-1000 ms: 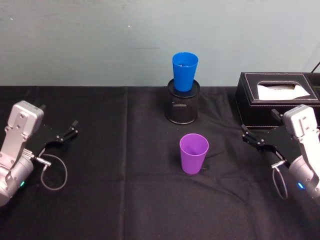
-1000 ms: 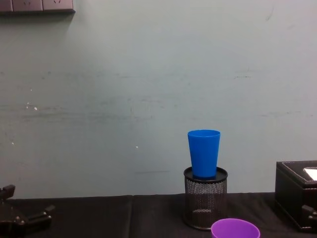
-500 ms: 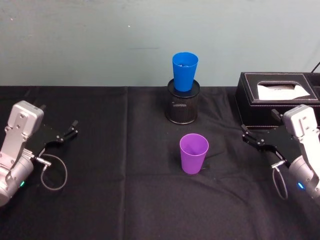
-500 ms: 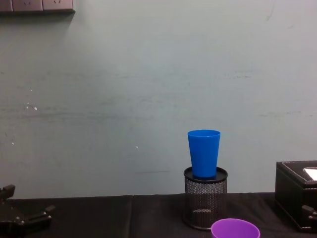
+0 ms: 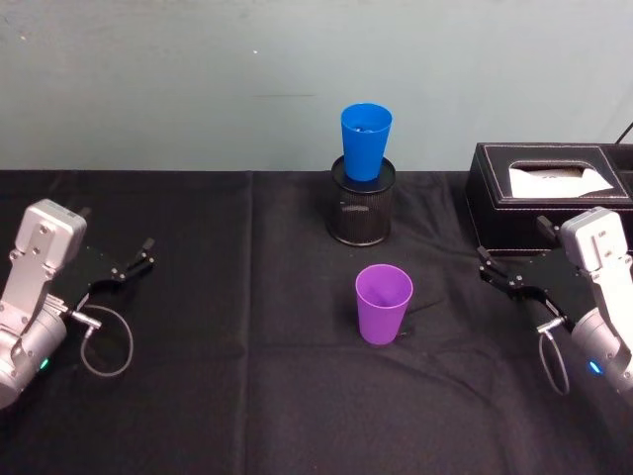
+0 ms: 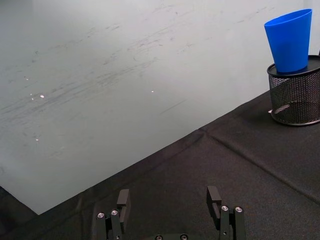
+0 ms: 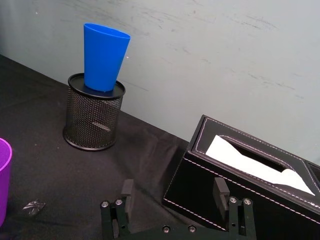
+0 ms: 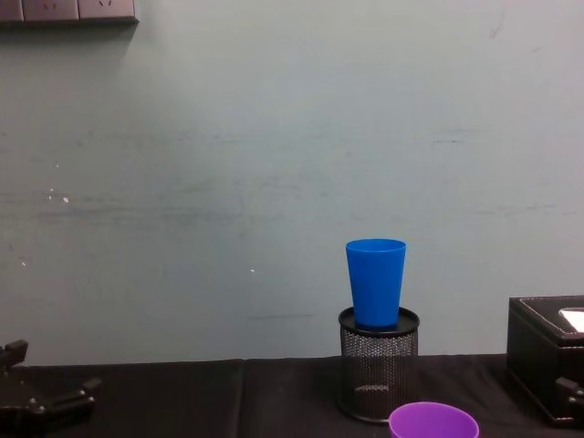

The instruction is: Pick up one cup with a gripper and tap it against the other cup.

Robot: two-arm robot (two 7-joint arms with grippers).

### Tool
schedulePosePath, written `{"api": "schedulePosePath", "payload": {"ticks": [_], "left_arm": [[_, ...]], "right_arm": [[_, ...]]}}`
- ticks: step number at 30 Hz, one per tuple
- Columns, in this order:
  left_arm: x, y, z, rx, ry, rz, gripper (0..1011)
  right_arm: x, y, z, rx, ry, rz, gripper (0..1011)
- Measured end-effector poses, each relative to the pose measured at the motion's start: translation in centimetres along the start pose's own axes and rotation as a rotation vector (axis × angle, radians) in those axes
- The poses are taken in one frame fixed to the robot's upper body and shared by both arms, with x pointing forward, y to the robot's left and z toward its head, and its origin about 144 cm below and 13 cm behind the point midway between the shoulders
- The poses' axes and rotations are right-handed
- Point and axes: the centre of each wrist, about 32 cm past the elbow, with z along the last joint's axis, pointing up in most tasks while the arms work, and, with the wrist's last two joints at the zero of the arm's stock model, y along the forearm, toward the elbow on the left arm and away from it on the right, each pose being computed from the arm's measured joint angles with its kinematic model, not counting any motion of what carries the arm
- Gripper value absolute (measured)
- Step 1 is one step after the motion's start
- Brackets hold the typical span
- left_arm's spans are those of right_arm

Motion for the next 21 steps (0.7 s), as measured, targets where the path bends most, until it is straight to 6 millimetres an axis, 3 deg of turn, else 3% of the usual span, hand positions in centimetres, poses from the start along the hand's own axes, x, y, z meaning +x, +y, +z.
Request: {"api": "schedulePosePath", "payload": {"ticks": [11,21], "left_arm": [[0.0,0.0,0.0,0.0,0.0,0.0,1000],[0.0,0.0,0.0,0.0,0.0,0.0,1000]], "right_arm": [[0.6,-1.3,0.6,0.064,0.003,0.009,1000],[-0.9,-5.5,-0.3,0.132,0.133,0.123,1000]]}}
